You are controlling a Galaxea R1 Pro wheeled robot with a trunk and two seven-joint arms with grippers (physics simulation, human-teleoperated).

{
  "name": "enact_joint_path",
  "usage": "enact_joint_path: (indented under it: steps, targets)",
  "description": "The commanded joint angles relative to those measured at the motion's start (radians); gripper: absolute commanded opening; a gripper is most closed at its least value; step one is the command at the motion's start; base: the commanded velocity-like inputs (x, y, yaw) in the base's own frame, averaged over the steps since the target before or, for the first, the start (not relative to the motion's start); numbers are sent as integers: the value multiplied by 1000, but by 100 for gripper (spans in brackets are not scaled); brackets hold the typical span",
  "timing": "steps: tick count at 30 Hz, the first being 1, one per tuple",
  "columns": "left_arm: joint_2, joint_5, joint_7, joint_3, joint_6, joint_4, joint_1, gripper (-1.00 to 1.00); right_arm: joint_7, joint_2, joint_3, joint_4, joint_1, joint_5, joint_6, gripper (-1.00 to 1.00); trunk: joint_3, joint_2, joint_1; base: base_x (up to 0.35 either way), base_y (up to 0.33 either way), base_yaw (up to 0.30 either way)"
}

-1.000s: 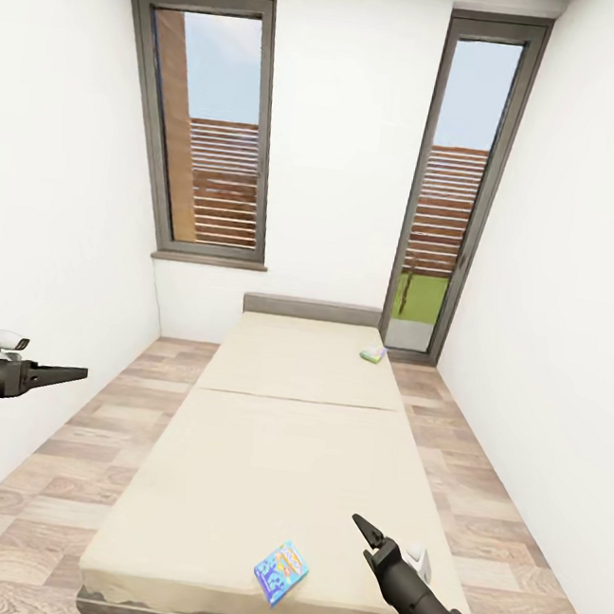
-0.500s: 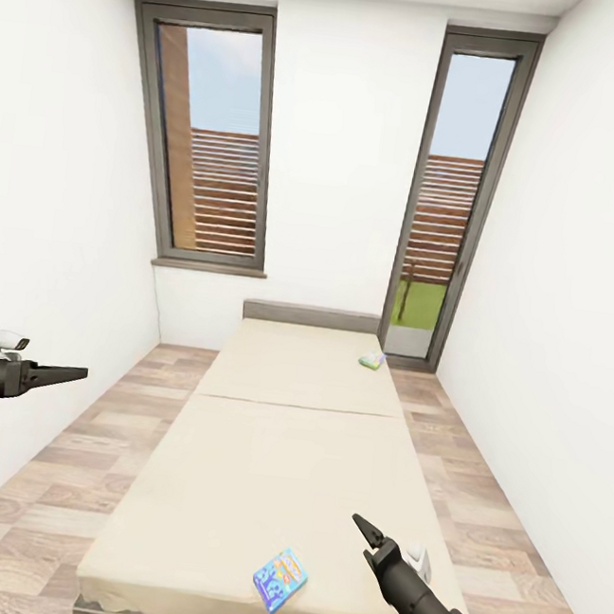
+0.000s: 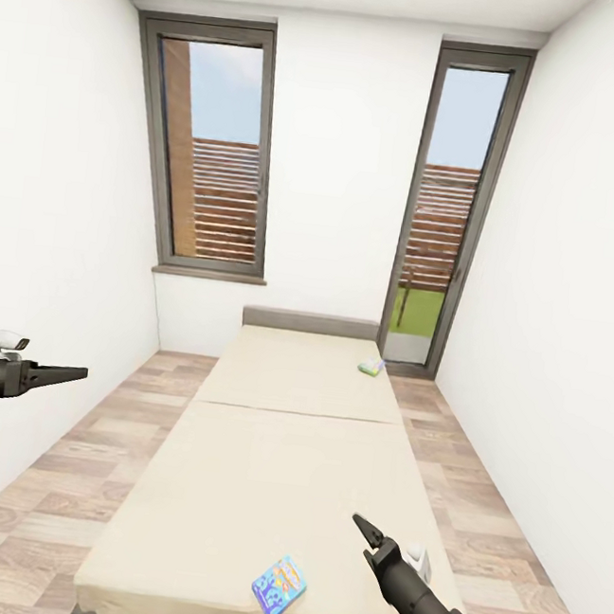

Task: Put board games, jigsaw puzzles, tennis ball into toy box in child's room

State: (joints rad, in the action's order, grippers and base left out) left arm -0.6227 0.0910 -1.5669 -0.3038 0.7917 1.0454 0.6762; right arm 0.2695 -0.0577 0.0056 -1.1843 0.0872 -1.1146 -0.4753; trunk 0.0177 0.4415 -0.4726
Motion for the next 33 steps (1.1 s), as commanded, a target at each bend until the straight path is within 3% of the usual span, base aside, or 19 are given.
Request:
enact_joint_path:
  steps: [1,17,33]
  targets:
    - [0,0,-4,0,11,0,0,100,0,-1,1,0,0,-7,-3,100,1,1,0,0,0,0]
    - [0,0,-4,0,11,-1,0,100,0,-1,1,0,0,-6,-3,100,27,1,0,0,0,0]
    - [0,0,-4,0,11,-1,0,100,-1,0,-1,0,0,-6,-3,100,31,1,0,0,56,0]
